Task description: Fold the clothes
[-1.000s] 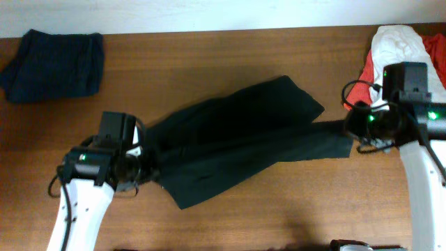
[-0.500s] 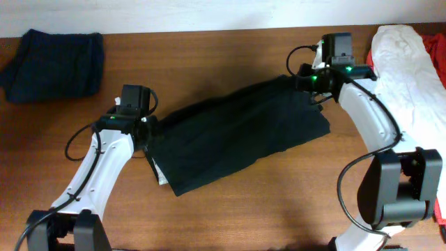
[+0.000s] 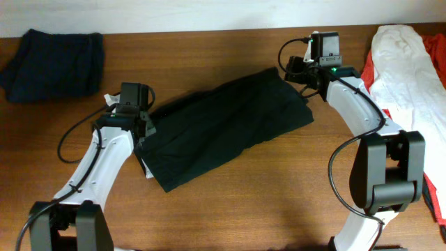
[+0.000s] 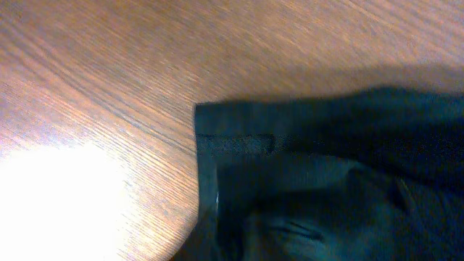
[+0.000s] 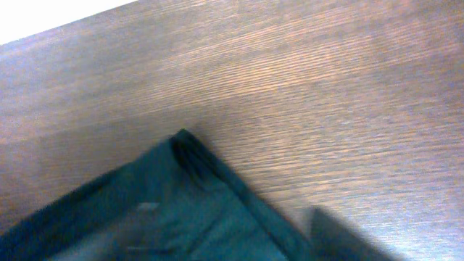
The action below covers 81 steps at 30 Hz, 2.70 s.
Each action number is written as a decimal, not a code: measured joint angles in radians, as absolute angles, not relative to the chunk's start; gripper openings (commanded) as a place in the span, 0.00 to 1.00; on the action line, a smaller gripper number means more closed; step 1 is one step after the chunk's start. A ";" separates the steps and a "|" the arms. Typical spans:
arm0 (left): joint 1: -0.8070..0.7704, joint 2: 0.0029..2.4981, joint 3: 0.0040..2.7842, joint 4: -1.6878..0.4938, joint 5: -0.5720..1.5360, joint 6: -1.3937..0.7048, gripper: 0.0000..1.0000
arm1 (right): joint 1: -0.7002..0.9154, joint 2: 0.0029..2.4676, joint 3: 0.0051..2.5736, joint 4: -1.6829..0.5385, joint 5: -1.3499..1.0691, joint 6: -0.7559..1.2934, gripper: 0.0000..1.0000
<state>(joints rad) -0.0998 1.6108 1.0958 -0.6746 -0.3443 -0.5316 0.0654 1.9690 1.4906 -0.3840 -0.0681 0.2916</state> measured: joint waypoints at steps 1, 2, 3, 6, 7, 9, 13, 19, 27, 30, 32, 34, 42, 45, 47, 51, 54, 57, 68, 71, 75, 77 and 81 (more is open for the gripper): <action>-0.093 1.612 1.096 -0.670 -0.357 -0.539 0.68 | 0.065 1.969 1.493 -0.391 -0.065 0.288 0.99; -0.084 1.612 1.100 -0.688 -0.367 -0.540 0.69 | 0.064 1.971 1.517 -0.454 -0.058 0.266 0.99; -0.070 1.612 1.110 -0.719 -0.375 -0.543 0.72 | 0.061 1.971 1.550 -0.514 -0.053 0.259 0.99; -0.045 1.608 1.214 -0.843 -0.378 -0.543 0.72 | 0.046 1.977 1.696 -0.698 -0.049 0.227 0.99; -0.044 1.597 1.240 -0.854 -0.360 -0.539 0.70 | 0.041 1.977 1.727 -0.737 -0.050 0.194 1.00; -0.044 1.584 1.253 -0.878 -0.241 -0.511 0.58 | 0.041 1.979 1.728 -0.776 -0.052 0.172 0.72; -0.094 1.604 1.251 -0.897 0.028 -0.427 0.04 | 0.041 2.052 1.726 -0.794 -0.118 0.141 0.24; -0.156 1.865 1.240 -0.792 0.101 -0.385 0.01 | 0.041 2.220 1.716 -0.797 -0.157 0.136 0.04; -0.118 1.969 1.261 -0.788 0.139 -0.384 0.01 | 0.044 2.267 1.736 -0.876 -0.143 0.193 0.04; -0.107 1.971 1.272 -0.865 0.091 -0.408 0.01 | 0.049 2.265 1.744 -1.028 -0.143 0.229 0.04; -0.103 1.972 1.275 -0.905 0.071 -0.416 0.01 | 0.051 2.265 1.743 -1.126 -0.153 0.252 0.04; -0.102 1.973 1.275 -0.952 0.046 -0.430 0.01 | 0.056 2.261 1.723 -1.219 -0.157 0.281 0.04; -0.072 1.827 1.227 -1.045 -0.173 -0.463 0.67 | 0.138 1.771 1.351 -1.226 -0.063 0.414 0.83; -0.070 1.710 1.228 -1.018 -0.207 -0.442 0.99 | 0.138 1.631 1.353 -1.126 -0.051 0.393 0.91; -0.070 1.686 1.228 -1.013 -0.217 -0.427 0.99 | 0.138 1.623 1.353 -1.043 -0.084 0.369 0.90; -0.070 1.686 1.228 -1.009 -0.219 -0.429 0.99 | 0.138 1.707 1.353 -0.919 -0.216 0.359 0.84; -0.070 1.686 1.228 -1.009 -0.221 -0.427 0.99 | 0.138 1.845 1.353 -0.862 -0.313 0.394 0.74; -0.070 1.686 1.228 -1.009 -0.222 -0.427 0.99 | 0.138 1.921 1.351 -0.730 -0.389 0.415 0.75; -0.070 1.686 1.228 -1.010 -0.222 -0.427 0.95 | 0.138 1.975 1.350 -0.544 -0.429 0.454 0.04; -0.070 1.686 1.228 -1.010 -0.222 -0.426 0.95 | 0.138 1.979 1.354 -0.458 -0.433 0.499 0.04; -0.070 1.686 1.228 -1.010 -0.222 -0.426 0.89 | 0.138 1.982 1.406 -0.350 -0.436 0.525 0.73; -0.070 1.686 1.228 -1.010 -0.222 -0.425 0.89 | 0.139 1.982 1.416 -0.353 -0.401 0.528 0.99; -0.070 1.614 1.232 -0.997 -0.221 -0.422 0.59 | 0.120 1.982 1.444 -0.487 -0.317 0.467 0.99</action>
